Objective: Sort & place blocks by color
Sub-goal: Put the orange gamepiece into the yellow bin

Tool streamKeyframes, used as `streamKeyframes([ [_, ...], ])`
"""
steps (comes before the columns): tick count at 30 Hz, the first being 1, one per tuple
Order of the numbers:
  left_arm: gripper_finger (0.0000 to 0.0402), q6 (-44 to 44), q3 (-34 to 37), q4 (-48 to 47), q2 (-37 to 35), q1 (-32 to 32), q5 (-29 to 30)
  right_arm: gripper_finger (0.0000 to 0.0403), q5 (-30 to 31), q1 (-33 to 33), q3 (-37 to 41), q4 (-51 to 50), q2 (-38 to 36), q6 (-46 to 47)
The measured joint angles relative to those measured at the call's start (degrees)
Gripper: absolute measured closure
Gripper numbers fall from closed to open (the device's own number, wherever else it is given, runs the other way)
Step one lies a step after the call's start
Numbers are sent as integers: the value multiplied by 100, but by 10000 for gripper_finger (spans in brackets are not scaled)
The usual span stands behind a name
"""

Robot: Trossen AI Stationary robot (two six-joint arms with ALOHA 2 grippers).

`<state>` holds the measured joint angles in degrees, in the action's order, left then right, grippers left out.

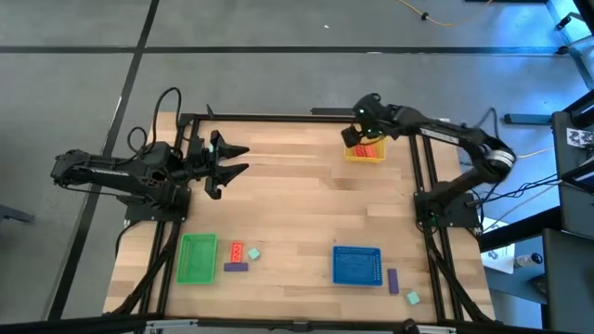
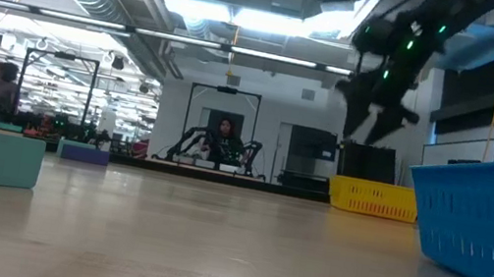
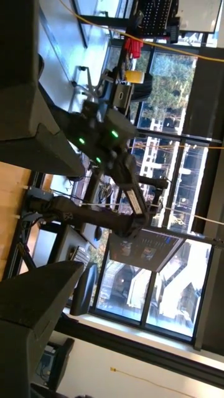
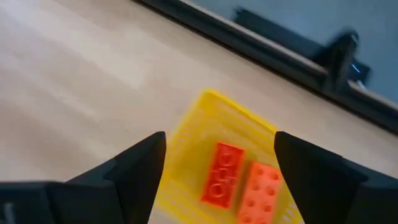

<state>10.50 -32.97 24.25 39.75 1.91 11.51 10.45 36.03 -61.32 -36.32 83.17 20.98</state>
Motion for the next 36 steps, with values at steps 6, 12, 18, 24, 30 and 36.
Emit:
streamKeyframes([
  [6,175,0,0,-2,0,0,7,101,-785,-657,0,227,-1011,-223],
  [12,175,0,0,-2,0,-2,149,101,-1478,-1655,0,1129,-1671,-344],
  [18,175,4,0,-2,0,-1,144,101,-2260,-2499,0,2246,-2017,-329],
  [24,175,4,0,-6,0,-1,137,101,-2316,-3085,-2,2986,-2150,-355],
  [30,175,4,0,-15,0,0,129,101,-2324,-3391,0,3266,-2149,-151],
  [36,175,4,0,-21,-1,0,127,123,-2406,-3431,0,2918,-2242,-747],
])
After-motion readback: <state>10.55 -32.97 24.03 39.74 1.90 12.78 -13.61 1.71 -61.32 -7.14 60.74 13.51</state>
